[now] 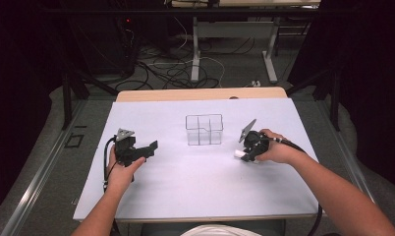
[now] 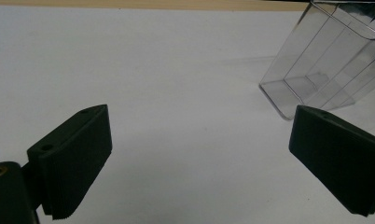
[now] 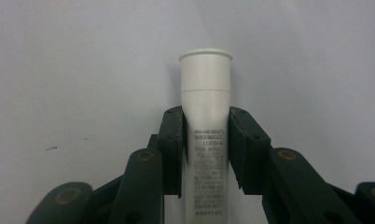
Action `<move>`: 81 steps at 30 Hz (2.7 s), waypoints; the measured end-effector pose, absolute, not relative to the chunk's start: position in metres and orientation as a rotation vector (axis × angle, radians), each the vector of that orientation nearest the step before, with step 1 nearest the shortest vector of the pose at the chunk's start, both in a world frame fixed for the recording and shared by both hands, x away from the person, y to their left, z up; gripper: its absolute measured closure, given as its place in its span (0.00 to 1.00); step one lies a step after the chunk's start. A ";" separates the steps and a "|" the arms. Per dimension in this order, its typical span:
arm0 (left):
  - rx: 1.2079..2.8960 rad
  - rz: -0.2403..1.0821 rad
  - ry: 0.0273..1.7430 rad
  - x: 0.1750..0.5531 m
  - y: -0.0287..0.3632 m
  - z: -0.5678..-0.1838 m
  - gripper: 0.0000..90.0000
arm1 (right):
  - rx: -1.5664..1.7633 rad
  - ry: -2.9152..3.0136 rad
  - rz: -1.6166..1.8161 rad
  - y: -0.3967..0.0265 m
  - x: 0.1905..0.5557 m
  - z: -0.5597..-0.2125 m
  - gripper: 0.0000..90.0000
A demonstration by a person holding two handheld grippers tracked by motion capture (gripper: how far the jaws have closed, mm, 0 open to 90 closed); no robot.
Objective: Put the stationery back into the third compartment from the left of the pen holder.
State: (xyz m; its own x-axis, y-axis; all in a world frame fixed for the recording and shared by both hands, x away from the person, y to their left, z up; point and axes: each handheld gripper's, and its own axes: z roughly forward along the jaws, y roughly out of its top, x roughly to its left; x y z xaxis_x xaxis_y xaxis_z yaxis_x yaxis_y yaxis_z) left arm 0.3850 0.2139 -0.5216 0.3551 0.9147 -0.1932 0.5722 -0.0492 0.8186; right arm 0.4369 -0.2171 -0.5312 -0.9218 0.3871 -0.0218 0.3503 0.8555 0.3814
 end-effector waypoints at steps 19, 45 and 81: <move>1.736 0.488 1.326 0.385 0.214 -0.522 0.07 | 0.653 2.892 0.628 -0.222 0.435 -0.523 0.76; 1.736 0.487 1.326 0.385 0.214 -0.522 0.07 | 0.725 2.904 0.584 -0.219 0.438 -0.530 0.76; 1.741 0.485 1.326 0.385 0.212 -0.523 0.07 | 0.715 2.919 0.573 -0.231 0.432 -0.529 0.78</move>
